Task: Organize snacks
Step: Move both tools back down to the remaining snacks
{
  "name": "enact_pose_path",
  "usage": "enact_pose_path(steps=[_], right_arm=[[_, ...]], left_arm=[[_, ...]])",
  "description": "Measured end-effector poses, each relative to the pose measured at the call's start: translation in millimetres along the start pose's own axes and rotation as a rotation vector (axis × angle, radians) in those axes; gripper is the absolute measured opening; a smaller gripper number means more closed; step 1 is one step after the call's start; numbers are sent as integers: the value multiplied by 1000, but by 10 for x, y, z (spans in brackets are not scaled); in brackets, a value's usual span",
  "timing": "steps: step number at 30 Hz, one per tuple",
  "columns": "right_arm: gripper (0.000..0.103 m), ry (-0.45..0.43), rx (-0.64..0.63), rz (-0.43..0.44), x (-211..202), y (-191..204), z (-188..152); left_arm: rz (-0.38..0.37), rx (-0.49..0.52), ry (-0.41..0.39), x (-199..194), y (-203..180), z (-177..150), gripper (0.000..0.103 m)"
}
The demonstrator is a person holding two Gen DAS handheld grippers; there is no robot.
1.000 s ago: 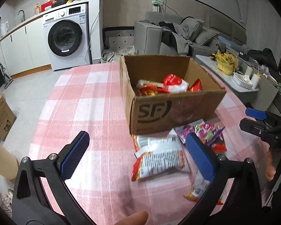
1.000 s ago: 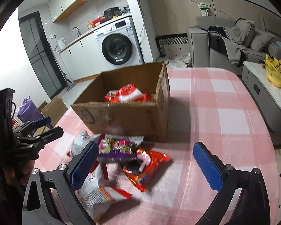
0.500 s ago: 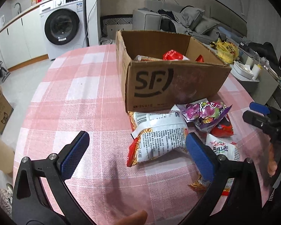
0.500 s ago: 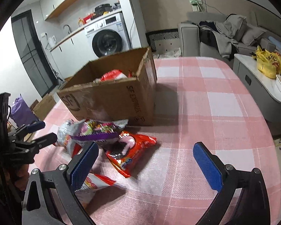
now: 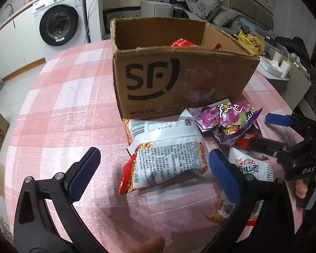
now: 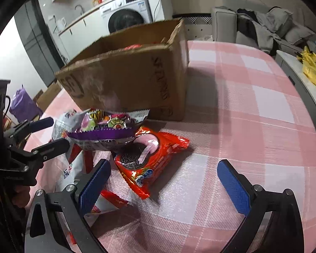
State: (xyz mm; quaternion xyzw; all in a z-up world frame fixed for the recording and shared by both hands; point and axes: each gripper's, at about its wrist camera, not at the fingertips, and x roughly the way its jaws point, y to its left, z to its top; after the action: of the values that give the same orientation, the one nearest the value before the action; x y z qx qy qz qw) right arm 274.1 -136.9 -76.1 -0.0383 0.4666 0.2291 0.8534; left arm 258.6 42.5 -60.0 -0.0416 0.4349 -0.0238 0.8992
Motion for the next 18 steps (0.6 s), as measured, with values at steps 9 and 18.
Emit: enact_pose_path(steps=[9,18], right_arm=[[103,31,-35,-11,212,80,133],[103,32,38,-81,127,-324,91]], left_arm=[[-21,-33,19,124,80,19,103],[-41,-42,41,213,73,38,103]])
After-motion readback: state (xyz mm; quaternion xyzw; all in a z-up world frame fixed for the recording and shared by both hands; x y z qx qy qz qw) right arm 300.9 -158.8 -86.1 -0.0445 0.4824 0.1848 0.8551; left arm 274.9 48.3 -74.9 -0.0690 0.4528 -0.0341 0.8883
